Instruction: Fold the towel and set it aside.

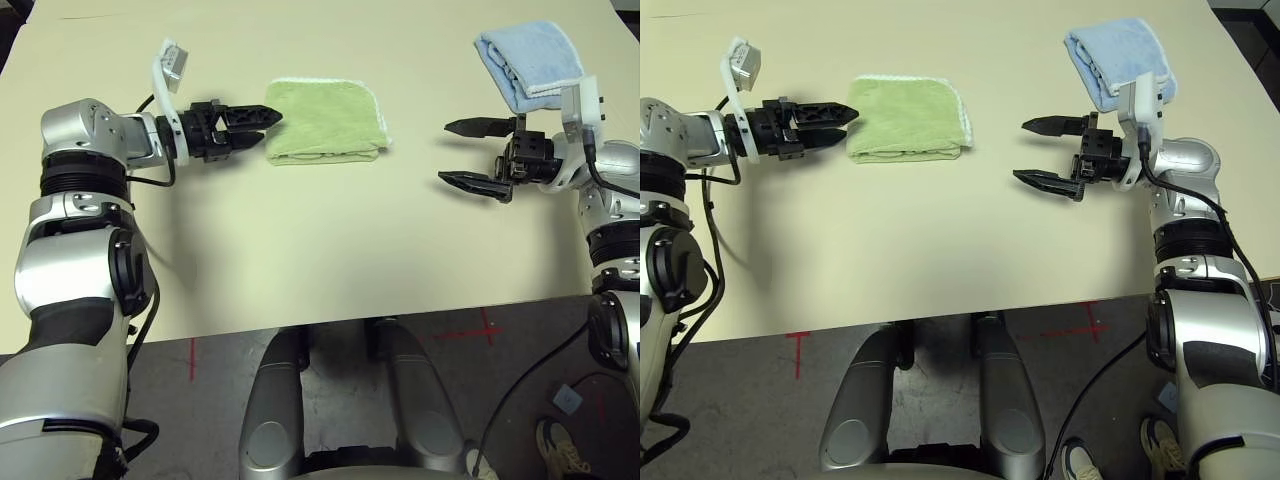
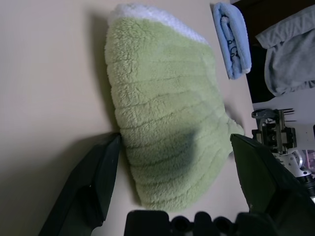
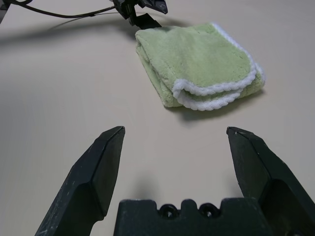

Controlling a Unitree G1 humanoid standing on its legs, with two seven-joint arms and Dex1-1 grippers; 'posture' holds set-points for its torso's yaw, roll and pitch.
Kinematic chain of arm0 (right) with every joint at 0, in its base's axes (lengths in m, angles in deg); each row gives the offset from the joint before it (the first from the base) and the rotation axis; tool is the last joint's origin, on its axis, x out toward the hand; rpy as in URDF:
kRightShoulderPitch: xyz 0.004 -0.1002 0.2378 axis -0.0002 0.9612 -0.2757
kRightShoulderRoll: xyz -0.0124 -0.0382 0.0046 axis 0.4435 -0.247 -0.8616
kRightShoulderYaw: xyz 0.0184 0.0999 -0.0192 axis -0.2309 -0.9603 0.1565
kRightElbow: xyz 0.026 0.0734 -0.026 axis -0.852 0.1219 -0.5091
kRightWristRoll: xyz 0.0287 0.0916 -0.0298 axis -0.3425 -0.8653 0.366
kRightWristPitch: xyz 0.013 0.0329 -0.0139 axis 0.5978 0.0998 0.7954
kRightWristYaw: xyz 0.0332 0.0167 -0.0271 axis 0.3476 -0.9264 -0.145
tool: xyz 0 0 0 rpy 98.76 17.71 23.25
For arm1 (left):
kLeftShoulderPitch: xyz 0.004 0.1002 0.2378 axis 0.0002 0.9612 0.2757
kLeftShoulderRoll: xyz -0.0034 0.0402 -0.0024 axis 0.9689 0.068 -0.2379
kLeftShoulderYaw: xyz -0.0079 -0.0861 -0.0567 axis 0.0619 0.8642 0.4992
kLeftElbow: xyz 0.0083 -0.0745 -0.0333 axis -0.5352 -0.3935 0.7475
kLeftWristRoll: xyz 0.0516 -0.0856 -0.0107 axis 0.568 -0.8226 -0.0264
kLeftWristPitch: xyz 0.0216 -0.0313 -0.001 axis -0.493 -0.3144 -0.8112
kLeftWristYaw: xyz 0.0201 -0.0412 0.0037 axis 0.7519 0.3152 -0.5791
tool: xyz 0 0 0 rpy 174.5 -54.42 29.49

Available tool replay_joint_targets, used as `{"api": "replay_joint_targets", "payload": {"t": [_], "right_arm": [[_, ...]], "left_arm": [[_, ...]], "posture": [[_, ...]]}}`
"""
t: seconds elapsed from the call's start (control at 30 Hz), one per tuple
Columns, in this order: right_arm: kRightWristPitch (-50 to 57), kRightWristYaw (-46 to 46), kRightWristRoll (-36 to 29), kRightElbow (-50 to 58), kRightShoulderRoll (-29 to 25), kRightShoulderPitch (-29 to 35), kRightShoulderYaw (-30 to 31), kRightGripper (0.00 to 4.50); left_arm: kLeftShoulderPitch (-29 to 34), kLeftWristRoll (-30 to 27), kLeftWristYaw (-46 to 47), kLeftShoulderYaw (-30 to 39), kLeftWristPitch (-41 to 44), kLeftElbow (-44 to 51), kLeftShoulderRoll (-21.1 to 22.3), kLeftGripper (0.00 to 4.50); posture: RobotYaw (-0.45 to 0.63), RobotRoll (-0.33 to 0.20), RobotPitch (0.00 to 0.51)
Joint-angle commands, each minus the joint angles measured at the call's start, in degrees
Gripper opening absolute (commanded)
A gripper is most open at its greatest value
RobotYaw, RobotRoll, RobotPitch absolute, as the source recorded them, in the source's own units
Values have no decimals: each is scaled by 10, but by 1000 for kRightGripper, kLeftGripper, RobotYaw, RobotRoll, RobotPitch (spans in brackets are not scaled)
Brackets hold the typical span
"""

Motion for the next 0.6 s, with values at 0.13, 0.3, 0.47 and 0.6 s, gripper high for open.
{"api": "replay_joint_targets", "payload": {"t": [0.13,0.3,0.47,0.6], "right_arm": [[8,-9,-5,22,-6,14,-1,4472],[14,-15,-7,39,-6,22,0,4472],[19,-23,-4,42,-5,21,3,4500],[14,-24,0,21,-4,8,5,4500]], "left_arm": [[-14,8,27,5,-37,-46,-34,4500],[-12,20,11,-16,-36,-50,-46,4500],[-16,19,2,-20,-30,-49,-59,2800],[-19,18,4,-19,-28,-48,-64,1277]], "posture": [[-43,0,346],[-47,0,346],[-48,0,346],[-48,0,346]]}}
